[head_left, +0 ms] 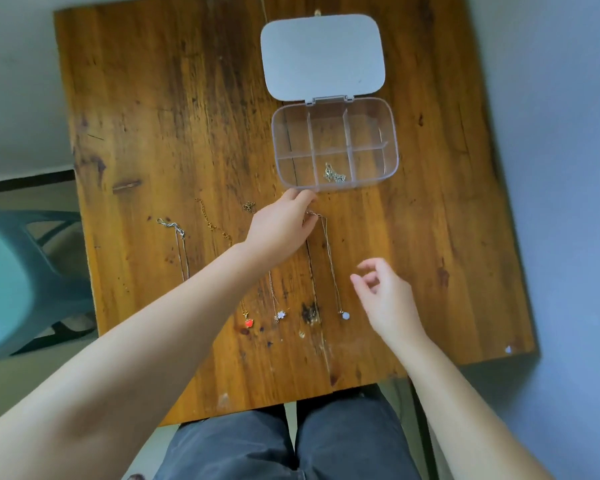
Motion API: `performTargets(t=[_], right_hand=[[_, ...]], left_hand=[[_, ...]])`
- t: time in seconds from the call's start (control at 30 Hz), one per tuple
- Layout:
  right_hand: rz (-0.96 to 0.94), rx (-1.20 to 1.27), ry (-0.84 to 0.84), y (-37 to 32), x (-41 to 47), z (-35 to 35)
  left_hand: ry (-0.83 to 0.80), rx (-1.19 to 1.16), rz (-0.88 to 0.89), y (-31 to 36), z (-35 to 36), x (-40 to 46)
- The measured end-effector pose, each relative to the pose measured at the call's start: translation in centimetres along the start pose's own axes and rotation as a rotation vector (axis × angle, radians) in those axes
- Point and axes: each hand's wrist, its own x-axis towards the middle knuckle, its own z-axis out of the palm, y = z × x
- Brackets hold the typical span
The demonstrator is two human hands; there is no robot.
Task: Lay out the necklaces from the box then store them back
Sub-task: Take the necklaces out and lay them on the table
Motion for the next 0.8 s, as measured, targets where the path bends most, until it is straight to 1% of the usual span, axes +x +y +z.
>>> performTargets(t=[0.1, 0.17, 0.23, 0.3, 0.37, 0.47, 0.57, 0.63, 0.67, 0.73, 0.8], right_hand=[[-0.245, -0.049, 0.109, -3.8, 5.3, -3.3], [-0.393, -0.161, 0.121, -6.3, 9.2, -4.7], [-0.488, -0.344, 0.039, -8.5, 12.7, -5.1], [-0.563, -0.607, -0.077, -9.9, 15.3, -4.9], [-0.620, -0.827, -0.151, -10.7, 16.6, -4.4], [-0.690, -0.974, -0.188, -11.3, 17.3, -3.8], [-0.683, -1.068, -0.216, -11.4, 17.6, -3.7], [-0.648, -1.028, -0.268, -11.4, 17.6, -3.8], [-0.613, -0.930, -0.300, -11.5, 17.5, -4.1], [-0.522, -0.633, -0.368, -12.0, 17.2, -5.5], [-0.478, -0.332, -0.400, -12.6, 16.4, -7.8]], left_hand=[[0.151, 0.054, 0.043, -0.2, -0.5, -0.8], [0.241, 0.037, 0.018, 0.0, -0.8, -0.6], [0.285, 0.051, -0.038, -0.1, -0.9, 0.0], [0.288, 0.073, -0.107, -0.3, -0.8, 0.5], [0.300, 0.065, -0.140, -0.4, -0.5, 0.8], [0.332, 0.034, -0.161, -0.4, -0.4, 0.9], [0.332, 0.021, -0.171, -0.2, -0.5, 0.8], [0.316, 0.012, -0.180, 0.0, -0.7, 0.8], [0.301, 0.014, -0.185, 0.1, -0.9, 0.9], [0.261, 0.048, -0.183, 0.4, -1.4, 0.9], [0.240, 0.083, -0.156, 0.7, -2.1, 1.0]])
